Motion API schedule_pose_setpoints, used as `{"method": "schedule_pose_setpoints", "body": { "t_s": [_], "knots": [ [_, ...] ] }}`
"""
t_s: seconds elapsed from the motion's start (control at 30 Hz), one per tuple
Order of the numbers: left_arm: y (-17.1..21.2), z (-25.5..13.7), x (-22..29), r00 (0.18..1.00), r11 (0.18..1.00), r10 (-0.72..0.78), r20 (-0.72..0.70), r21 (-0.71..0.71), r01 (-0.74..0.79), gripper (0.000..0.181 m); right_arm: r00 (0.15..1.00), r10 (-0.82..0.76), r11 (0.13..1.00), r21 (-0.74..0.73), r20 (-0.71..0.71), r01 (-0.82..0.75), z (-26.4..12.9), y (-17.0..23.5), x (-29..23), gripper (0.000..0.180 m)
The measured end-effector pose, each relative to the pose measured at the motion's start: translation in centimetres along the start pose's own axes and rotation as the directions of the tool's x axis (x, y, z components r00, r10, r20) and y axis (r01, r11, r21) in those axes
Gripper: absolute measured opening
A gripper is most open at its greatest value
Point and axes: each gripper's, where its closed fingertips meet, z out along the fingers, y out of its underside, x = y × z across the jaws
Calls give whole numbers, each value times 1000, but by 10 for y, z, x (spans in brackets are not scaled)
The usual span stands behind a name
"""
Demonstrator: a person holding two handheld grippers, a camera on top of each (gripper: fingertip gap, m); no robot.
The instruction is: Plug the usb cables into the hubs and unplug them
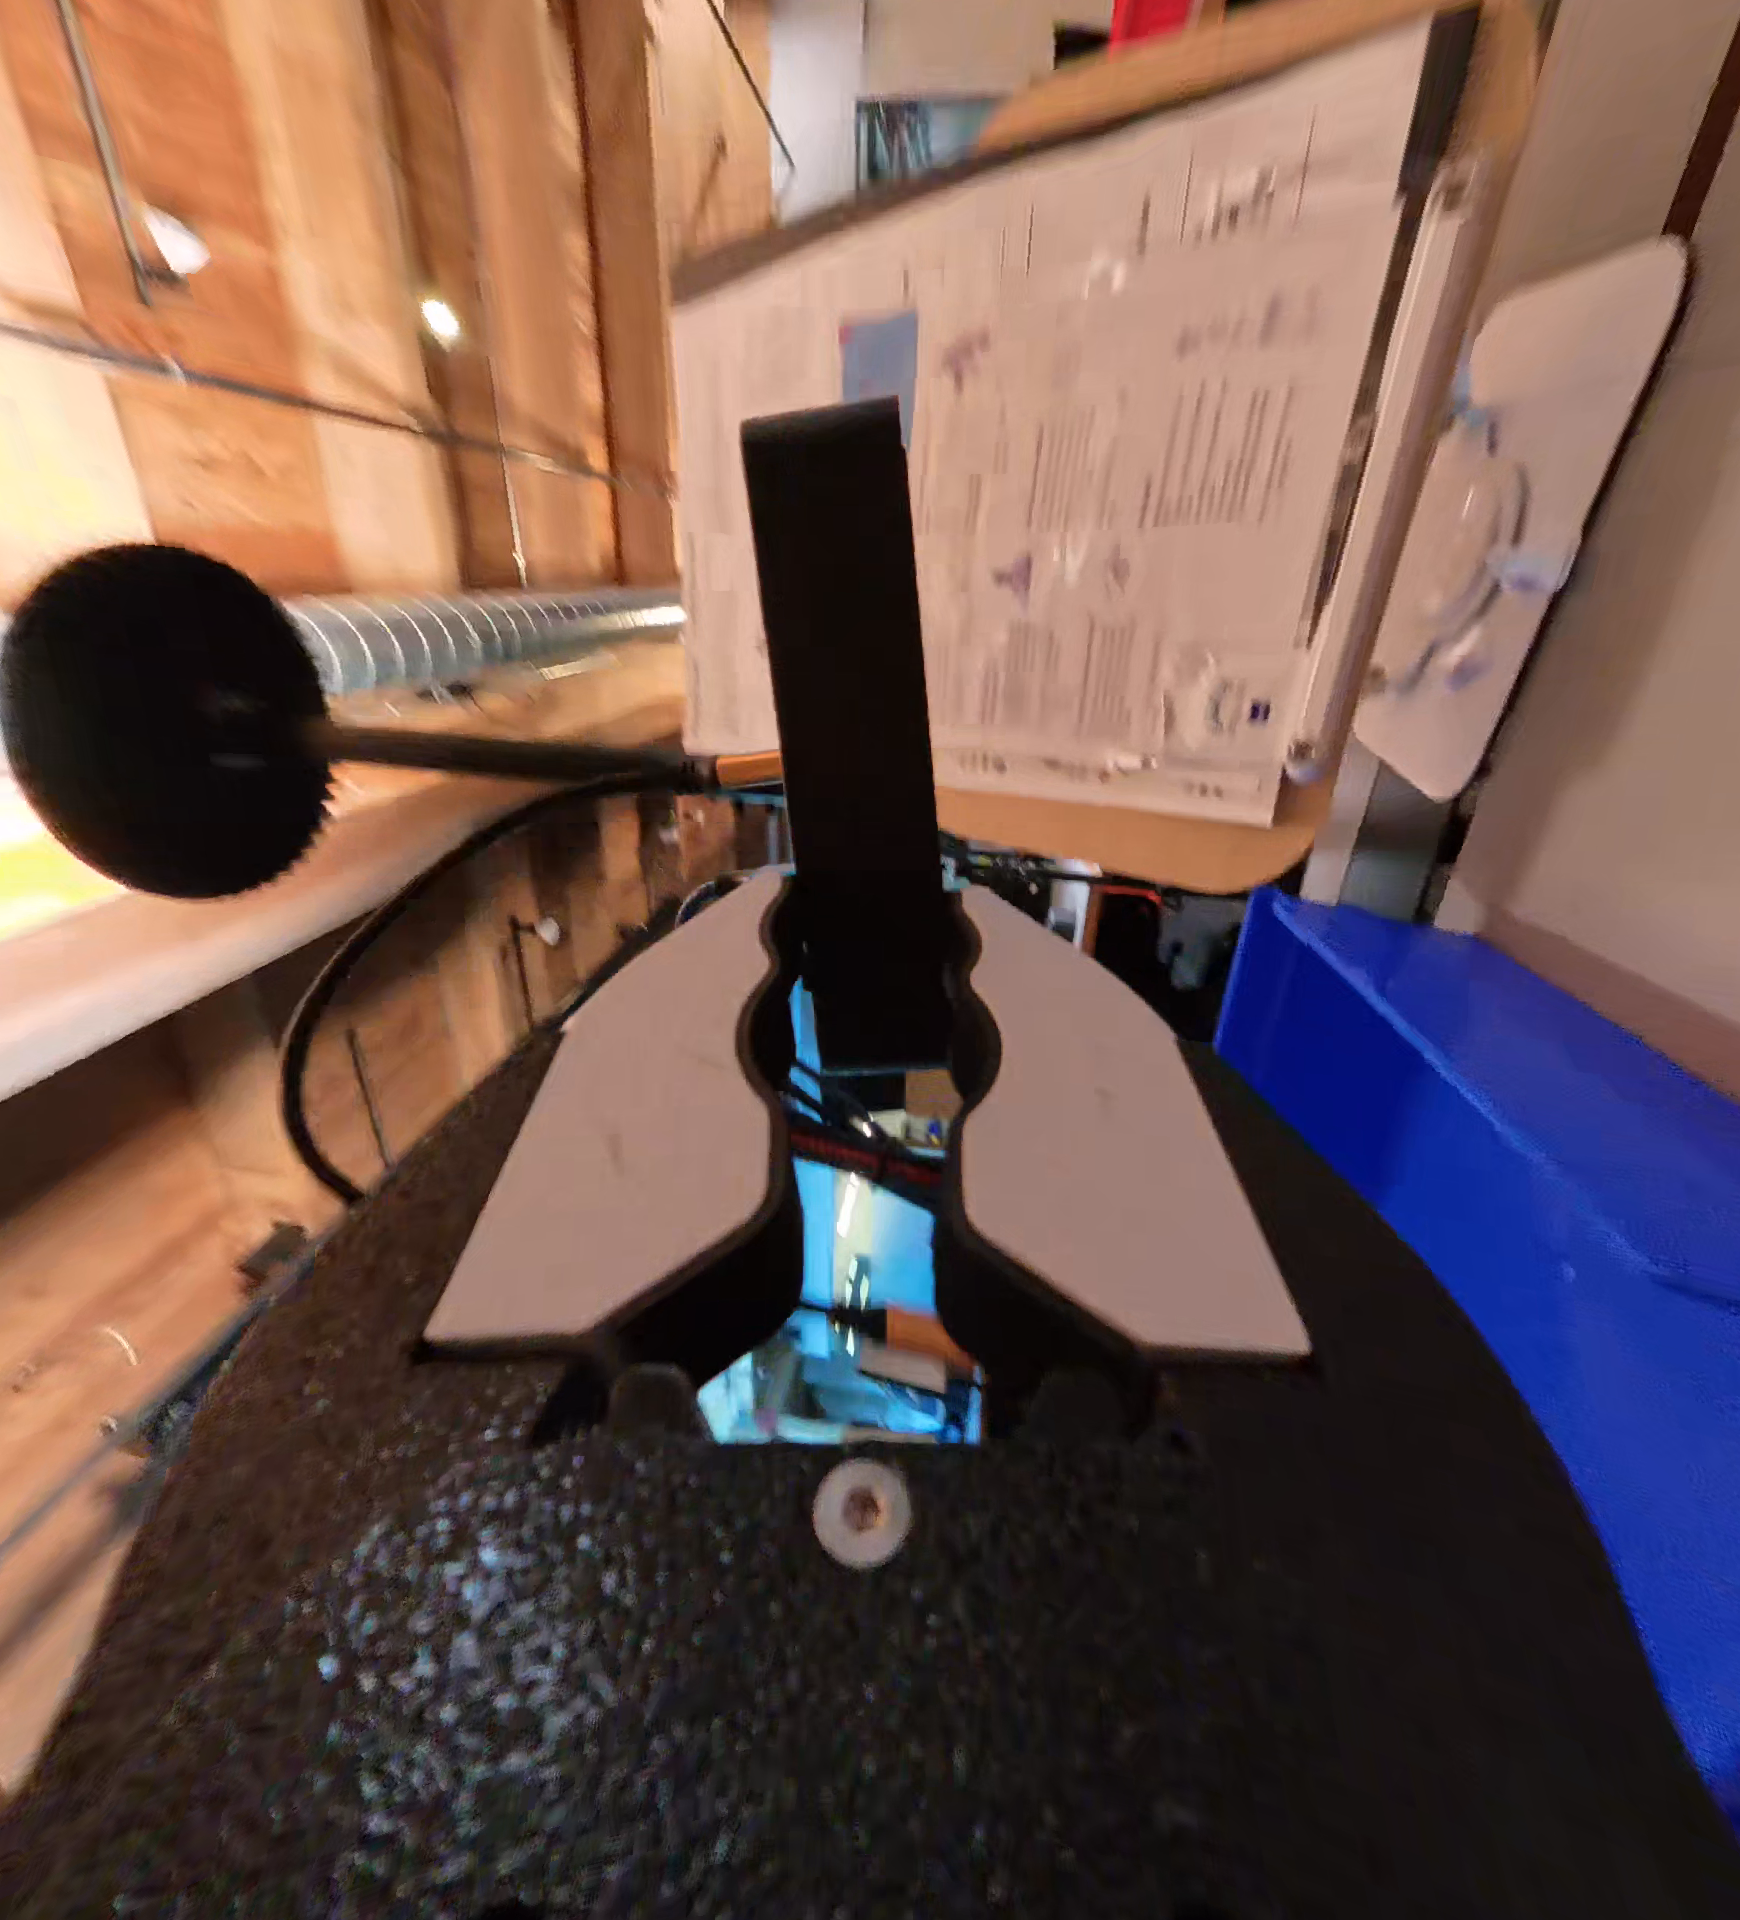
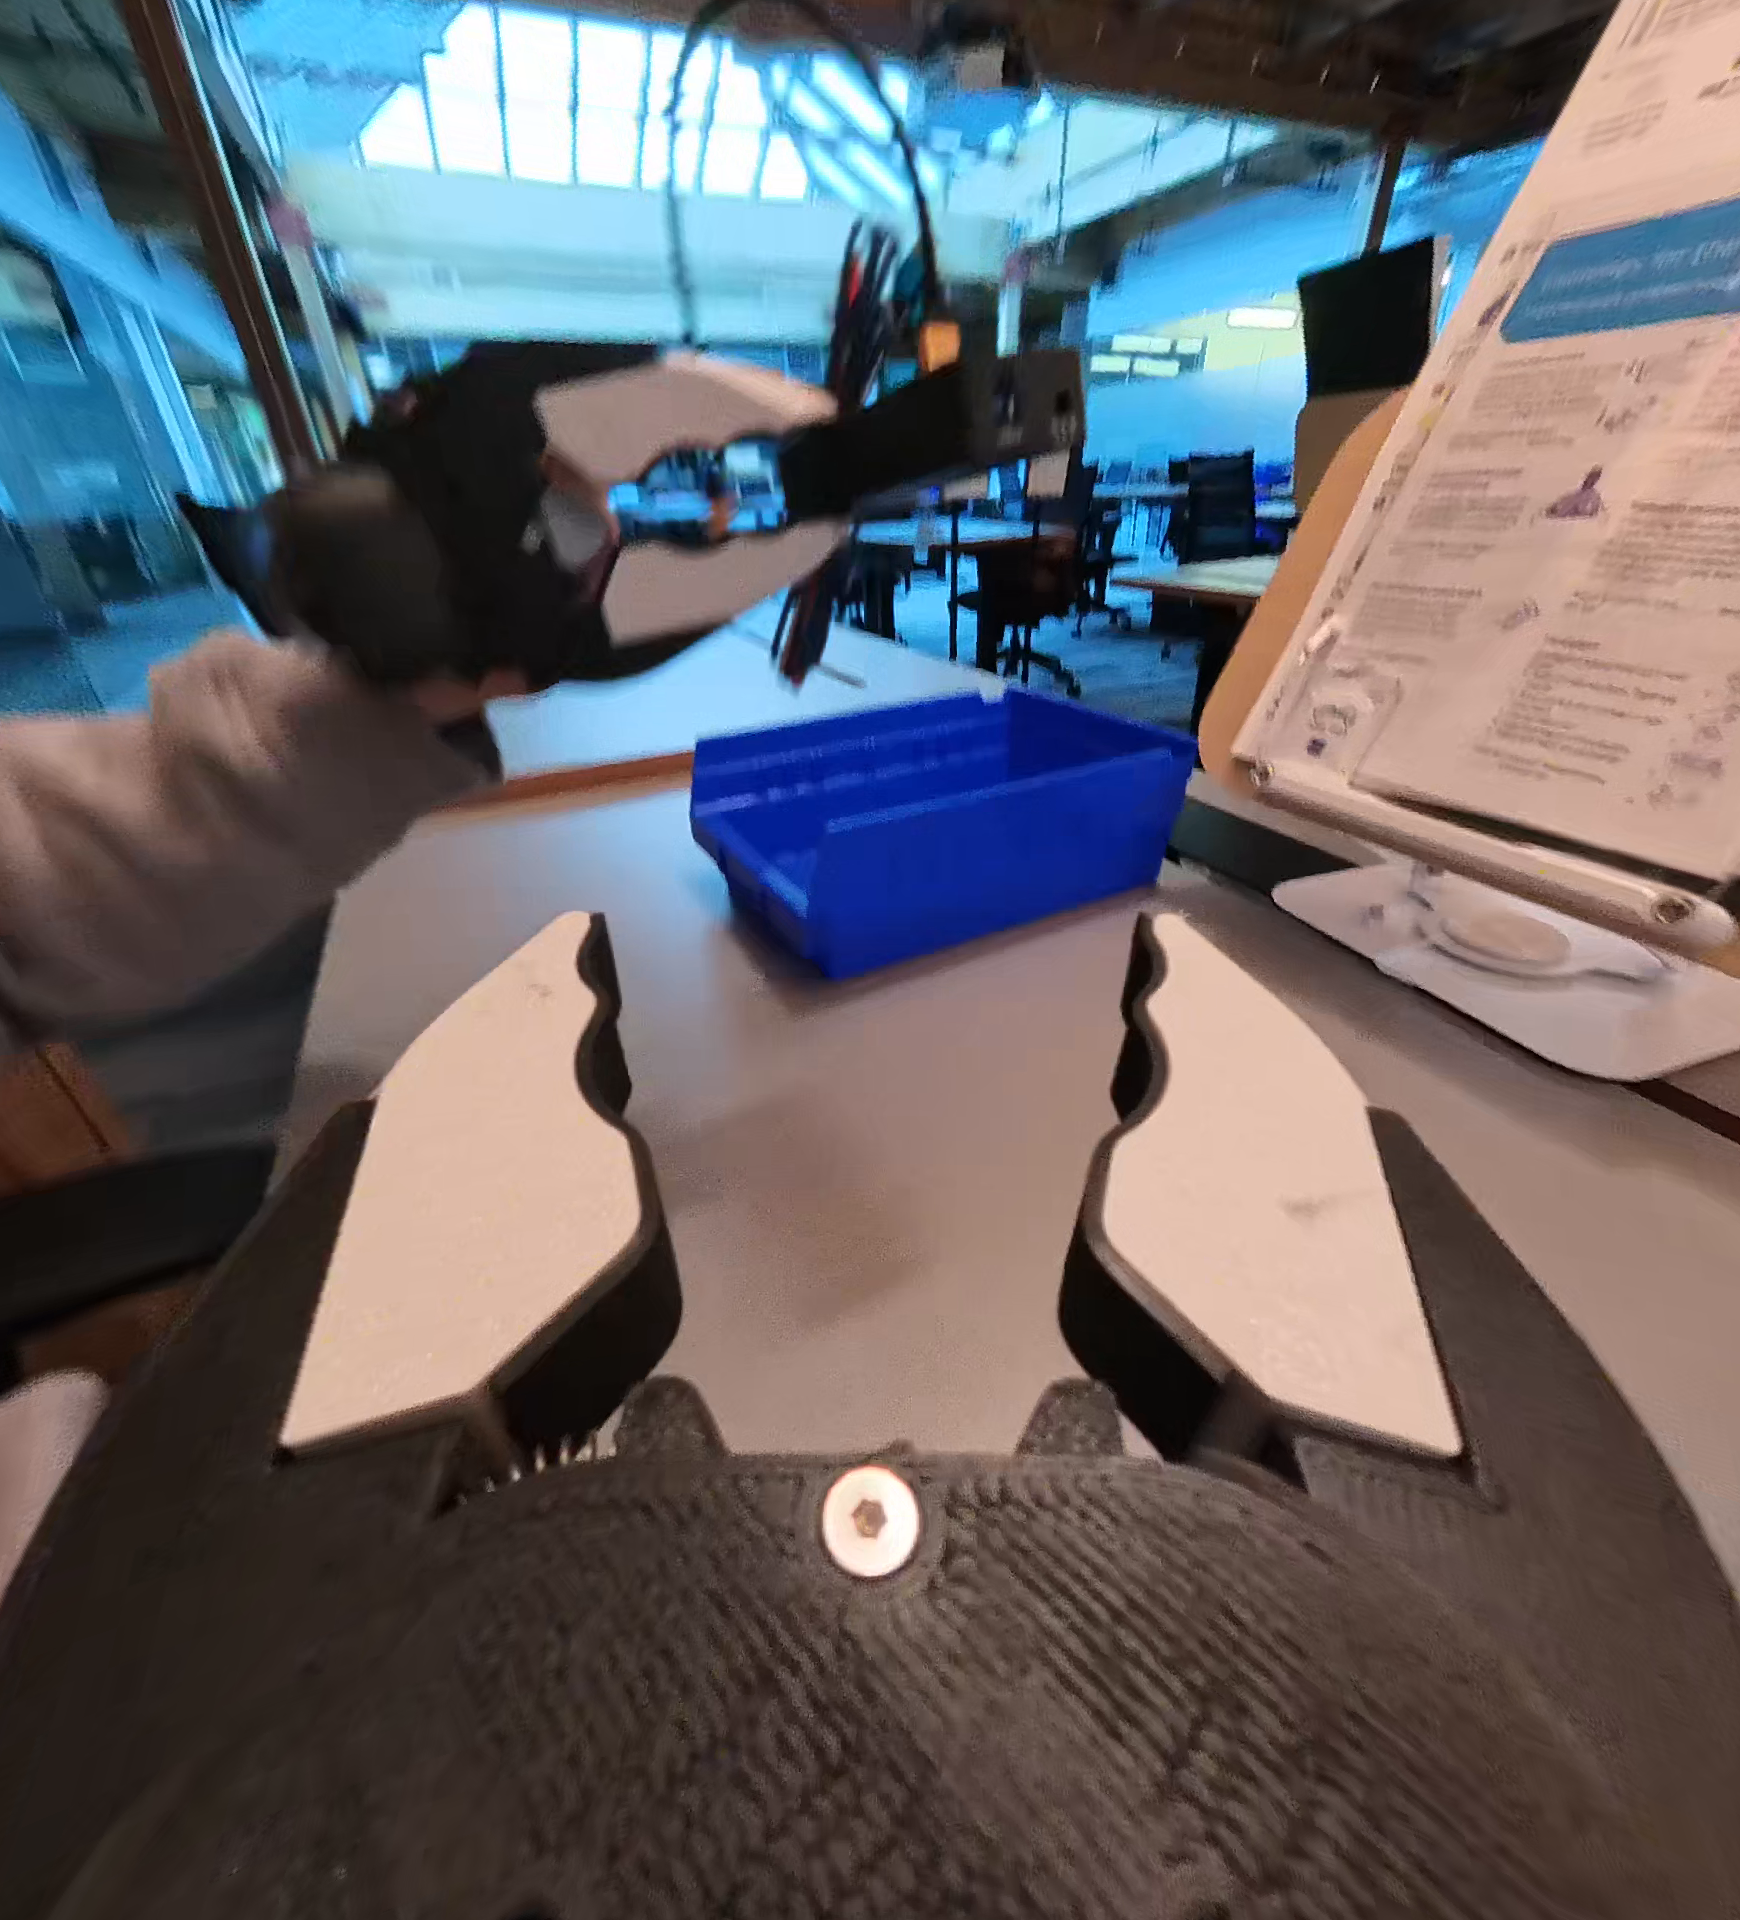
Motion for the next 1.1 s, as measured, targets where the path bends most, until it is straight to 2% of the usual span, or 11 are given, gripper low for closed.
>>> {"method": "schedule_pose_setpoints", "body": {
  "t_s": [0.13, 0.23, 0.4, 0.43, 0.5, 0.6, 0.77, 0.87, 1.0, 1.07, 1.1],
  "knots": [
    [-64, -40, 10, 1000, 986, 27, 8, 165, -28, 26, 999, 51, 994, 100, -6, -50, 18, -8, -4, 83],
    [-102, -70, 30, 999, 962, -6, -45, 273, 18, 26, 995, 98, 986, 131, 20, -100, 20, -1, -4, 95],
    [-142, -101, 56, 986, 914, -110, -125, 377, 150, 26, 986, 43, 979, 188, 164, -74, 11, 1, -29, 76],
    [-146, -102, 60, 980, 907, -136, -149, 379, 183, 26, 984, -4, 978, 206, 177, -33, 9, 0, -35, 65],
    [-150, -102, 65, 959, 885, -207, -195, 380, 268, 26, 988, -45, 966, 257, 148, 6, 4, -9, -37, 64],
    [-151, -99, 68, 933, 868, -282, -225, 355, 348, 26, 992, -36, 985, 170, 122, 14, 4, -5, -33, 61],
    [-153, -92, 72, 877, 819, -418, -238, 319, 477, 27, 1000, 13, 990, 139, 10, -14, 7, -4, -22, 61],
    [-161, -94, 75, 827, 766, -492, -273, 315, 560, 40, 998, 53, 994, 101, -41, -48, 8, 1, -16, 61],
    [-163, -87, 83, 723, 694, -582, -372, 237, 680, 55, 1000, 23, 999, 26, -15, -23, 11, 8, -27, 60],
    [-162, -83, 91, 658, 658, -607, -445, 183, 731, 30, 1000, -5, 1000, -10, -25, 5, 13, 9, -31, 60],
    [-164, -83, 94, 635, 641, -605, -481, 179, 746, 30, 999, -40, 999, -26, -33, 39, 13, 9, -31, 60]
  ]
}}
